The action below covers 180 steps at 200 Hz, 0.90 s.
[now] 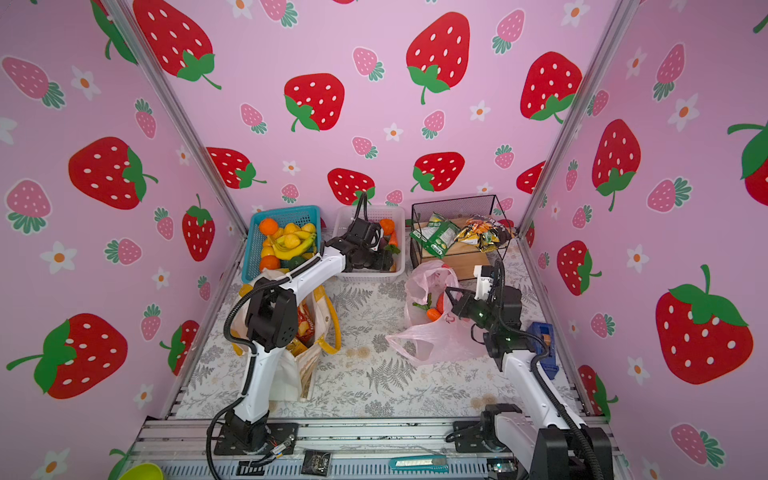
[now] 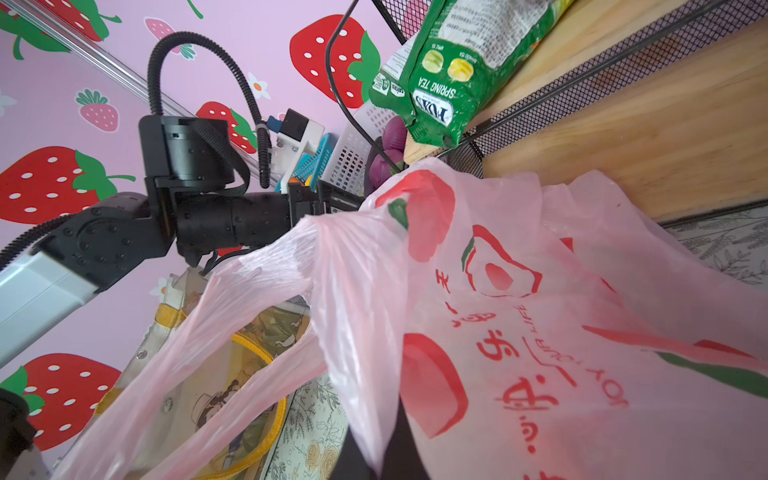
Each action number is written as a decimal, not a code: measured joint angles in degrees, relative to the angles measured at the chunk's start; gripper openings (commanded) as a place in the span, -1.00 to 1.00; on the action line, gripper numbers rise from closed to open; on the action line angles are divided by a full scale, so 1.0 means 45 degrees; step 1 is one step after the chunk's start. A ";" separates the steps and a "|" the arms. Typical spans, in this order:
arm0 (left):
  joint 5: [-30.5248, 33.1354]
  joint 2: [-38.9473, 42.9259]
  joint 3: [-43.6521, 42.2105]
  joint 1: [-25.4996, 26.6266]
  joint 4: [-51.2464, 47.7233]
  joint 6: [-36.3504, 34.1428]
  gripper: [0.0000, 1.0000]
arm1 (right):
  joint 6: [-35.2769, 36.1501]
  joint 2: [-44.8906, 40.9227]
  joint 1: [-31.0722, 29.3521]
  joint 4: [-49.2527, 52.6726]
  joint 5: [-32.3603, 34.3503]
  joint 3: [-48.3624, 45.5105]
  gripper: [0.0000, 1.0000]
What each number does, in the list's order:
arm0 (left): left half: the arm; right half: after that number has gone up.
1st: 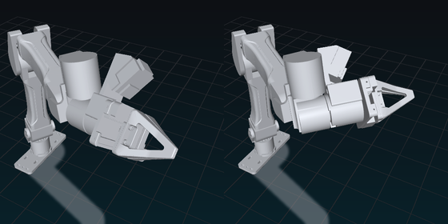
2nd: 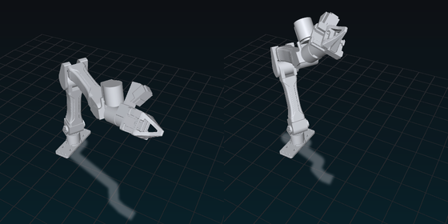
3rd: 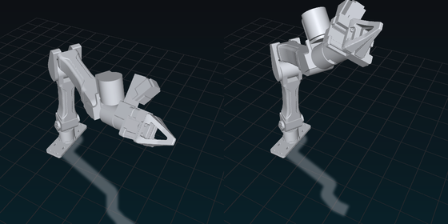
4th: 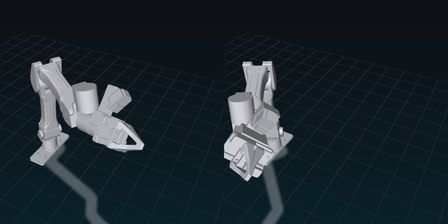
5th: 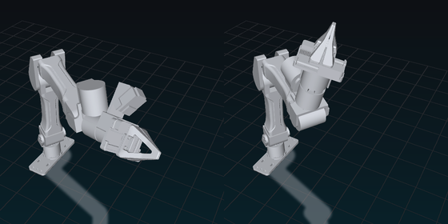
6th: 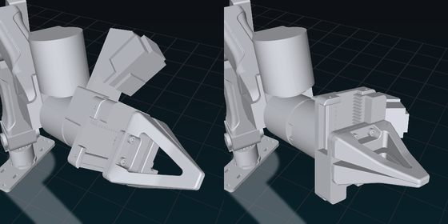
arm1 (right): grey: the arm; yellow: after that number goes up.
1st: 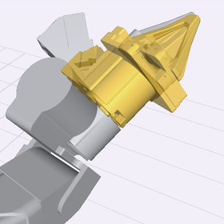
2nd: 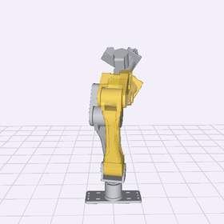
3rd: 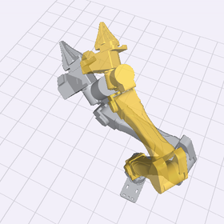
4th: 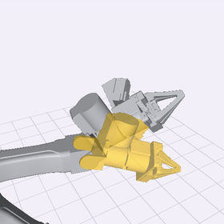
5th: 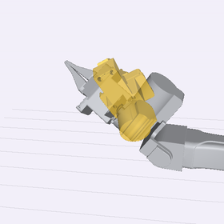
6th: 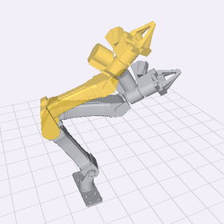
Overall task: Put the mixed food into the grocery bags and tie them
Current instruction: 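Grasp the brown potato in the basket and lift it with the left gripper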
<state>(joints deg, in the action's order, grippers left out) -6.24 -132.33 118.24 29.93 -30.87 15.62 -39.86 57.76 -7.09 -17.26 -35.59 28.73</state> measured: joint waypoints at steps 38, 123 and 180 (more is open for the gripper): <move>-0.0102 -0.1418 0.1987 0.0000 -0.1336 -0.0189 0.64 | -0.0087 0.0005 0.0000 -0.0141 -0.0102 -0.0024 -1.00; -0.0612 -0.4099 0.5625 -0.0010 -0.2861 -0.0282 0.51 | -0.0219 0.0117 0.0010 -0.0539 -0.0165 -0.0427 -1.00; -0.0515 -0.4240 0.5960 -0.0010 -0.3677 -0.0923 0.07 | -0.0248 0.0350 0.0010 -0.0806 -0.0185 -0.0457 -1.00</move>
<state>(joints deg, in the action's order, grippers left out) -8.56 -151.41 145.05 29.89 -47.42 11.46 -40.97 59.33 -7.05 -20.88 -36.42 26.68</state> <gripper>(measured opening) 0.588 0.043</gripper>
